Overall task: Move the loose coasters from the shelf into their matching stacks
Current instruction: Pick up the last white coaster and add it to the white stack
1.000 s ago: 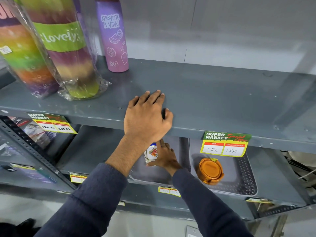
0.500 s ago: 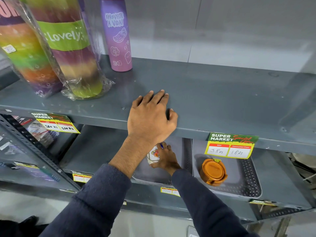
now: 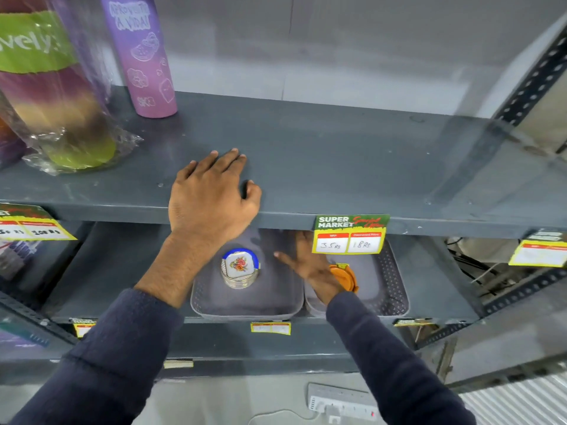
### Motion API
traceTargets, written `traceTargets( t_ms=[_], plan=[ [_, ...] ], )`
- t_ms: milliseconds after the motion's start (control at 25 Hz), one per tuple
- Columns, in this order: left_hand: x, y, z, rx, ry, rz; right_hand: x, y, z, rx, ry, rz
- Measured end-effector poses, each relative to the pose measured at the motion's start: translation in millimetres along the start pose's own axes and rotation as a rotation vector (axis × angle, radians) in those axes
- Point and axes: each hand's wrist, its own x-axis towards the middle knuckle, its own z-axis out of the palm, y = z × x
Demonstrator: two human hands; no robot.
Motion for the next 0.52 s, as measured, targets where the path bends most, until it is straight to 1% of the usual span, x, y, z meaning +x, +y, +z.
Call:
traceTargets(
  t_ms=[40,80,120,200,240,320,400,520],
  plan=[
    [-0.2,2.2,-0.1,-0.009,0.007,0.006,-6.6,20.2,-13.7,0.048,0.013,0.07],
    [-0.9,1.0,-0.1,-0.01,0.018,0.003,-10.0,36.4,-24.6,0.065,0.032,0.099],
    [-1.1,0.4,-0.2,-0.009,0.028,0.001,-13.6,50.6,-34.5,-0.037,0.021,0.1],
    [-0.9,2.4,-0.8,-0.015,0.034,0.009,-20.5,73.0,-45.9,-0.287,-0.09,0.147],
    [-1.0,2.8,-1.3,-0.017,0.035,0.009,-21.6,80.4,-47.0,-0.35,-0.151,0.184],
    [-1.1,3.2,-1.2,-0.018,0.034,0.009,-21.9,92.5,-46.0,-0.318,-0.242,0.24],
    [-1.0,3.3,-1.5,-0.016,0.029,0.013,-20.3,98.2,-48.1,-0.255,-0.308,0.246],
    [-0.7,2.2,-1.2,-0.012,0.009,0.014,-17.7,98.5,-53.0,-0.309,-0.369,0.219]
  ],
)
